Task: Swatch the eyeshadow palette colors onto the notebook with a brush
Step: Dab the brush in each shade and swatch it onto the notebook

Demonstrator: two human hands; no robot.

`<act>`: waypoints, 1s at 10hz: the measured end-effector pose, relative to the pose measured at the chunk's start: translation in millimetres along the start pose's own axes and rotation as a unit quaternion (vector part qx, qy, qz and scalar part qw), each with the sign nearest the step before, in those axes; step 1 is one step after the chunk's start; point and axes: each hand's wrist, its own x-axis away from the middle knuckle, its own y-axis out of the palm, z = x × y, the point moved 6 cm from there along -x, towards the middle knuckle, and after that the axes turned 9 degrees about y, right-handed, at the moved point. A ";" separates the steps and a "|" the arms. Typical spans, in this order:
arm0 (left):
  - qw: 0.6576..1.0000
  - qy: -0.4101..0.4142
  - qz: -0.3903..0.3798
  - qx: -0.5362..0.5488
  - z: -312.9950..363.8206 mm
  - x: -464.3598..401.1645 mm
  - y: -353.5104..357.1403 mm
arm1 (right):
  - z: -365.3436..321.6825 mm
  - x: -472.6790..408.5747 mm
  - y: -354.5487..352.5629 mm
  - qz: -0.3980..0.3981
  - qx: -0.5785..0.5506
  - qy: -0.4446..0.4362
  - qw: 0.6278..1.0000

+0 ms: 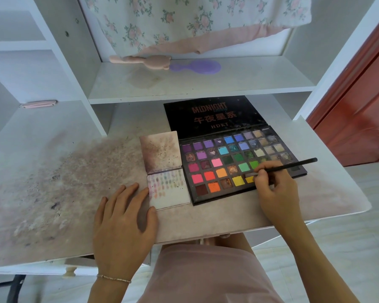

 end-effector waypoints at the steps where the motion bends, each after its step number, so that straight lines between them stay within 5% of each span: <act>1: 1.000 0.002 -0.002 -0.003 -0.3 -0.1 0.0 | -13.4 6.7 16.3 -0.029 -0.047 -0.022 0.998; 5: 1.000 -0.002 -0.021 0.000 -2.0 0.4 2.0 | -48.7 36.6 97.4 -0.176 -0.070 -0.036 0.981; 10: 1.000 -0.001 -0.024 -0.002 -2.0 0.3 2.4 | -46.7 36.7 105.9 -0.199 0.021 -0.046 0.979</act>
